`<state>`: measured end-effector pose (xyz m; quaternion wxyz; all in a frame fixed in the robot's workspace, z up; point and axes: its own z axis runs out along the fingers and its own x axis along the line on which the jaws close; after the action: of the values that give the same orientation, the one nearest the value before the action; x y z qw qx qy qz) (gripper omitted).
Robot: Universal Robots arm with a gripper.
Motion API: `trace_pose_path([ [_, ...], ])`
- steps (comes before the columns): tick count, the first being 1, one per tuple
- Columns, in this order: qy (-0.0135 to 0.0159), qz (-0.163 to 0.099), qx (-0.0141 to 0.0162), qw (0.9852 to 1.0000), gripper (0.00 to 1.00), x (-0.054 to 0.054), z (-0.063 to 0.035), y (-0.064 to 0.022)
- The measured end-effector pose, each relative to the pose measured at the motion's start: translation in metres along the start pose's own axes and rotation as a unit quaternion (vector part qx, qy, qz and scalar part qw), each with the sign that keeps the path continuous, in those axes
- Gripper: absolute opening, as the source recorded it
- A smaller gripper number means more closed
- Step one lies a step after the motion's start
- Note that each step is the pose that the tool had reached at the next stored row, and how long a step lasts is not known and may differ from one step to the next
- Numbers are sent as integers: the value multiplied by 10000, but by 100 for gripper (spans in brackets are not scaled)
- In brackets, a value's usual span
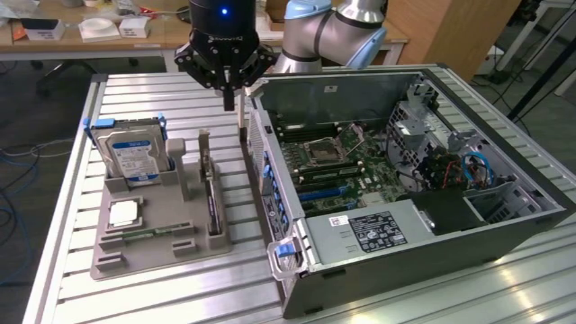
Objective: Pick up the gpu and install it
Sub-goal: 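Reach for the gpu, then pick up the gpu and move the gpu toward the slot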
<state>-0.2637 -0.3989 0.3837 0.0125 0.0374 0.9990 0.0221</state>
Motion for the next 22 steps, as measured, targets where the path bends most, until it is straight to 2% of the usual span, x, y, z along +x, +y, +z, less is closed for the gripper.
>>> trace_pose_path([
  [14,0,0,0,10000,10,99,0,-7],
  [22,0,0,0,10000,10,105,0,-8],
])
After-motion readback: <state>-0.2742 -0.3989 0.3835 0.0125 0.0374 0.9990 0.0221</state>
